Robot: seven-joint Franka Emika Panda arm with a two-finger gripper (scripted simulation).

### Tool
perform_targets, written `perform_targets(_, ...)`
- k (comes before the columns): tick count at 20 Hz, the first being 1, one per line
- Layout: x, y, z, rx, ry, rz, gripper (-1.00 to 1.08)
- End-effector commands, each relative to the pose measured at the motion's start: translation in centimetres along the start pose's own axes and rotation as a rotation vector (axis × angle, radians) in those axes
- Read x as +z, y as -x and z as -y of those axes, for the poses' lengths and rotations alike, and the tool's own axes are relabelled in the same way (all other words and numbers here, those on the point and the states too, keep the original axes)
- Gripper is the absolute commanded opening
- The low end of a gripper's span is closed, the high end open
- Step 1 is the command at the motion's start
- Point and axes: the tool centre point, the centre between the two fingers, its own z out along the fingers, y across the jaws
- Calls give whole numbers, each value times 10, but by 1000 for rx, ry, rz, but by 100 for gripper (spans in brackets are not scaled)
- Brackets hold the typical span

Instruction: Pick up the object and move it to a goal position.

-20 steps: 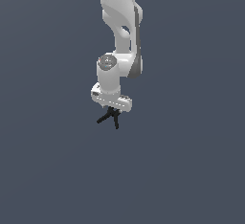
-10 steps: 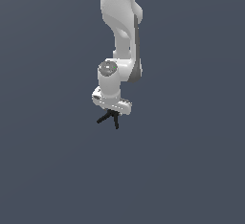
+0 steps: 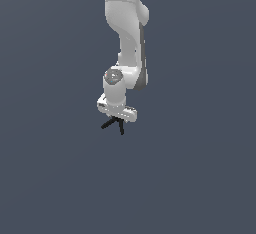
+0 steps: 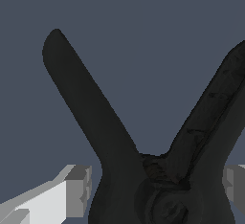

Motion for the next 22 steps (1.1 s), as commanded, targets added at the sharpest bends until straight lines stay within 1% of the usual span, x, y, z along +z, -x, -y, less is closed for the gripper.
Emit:
perform_targets(1,1,0,0,1,0,0,-100)
perform_targets(13,-4,1,0,0,0,-1,-100)
perform_targets(18,-18,3,-1,0,0,-1,-100)
perform_targets(22,-38,7,-2,0,0,-1,-100)
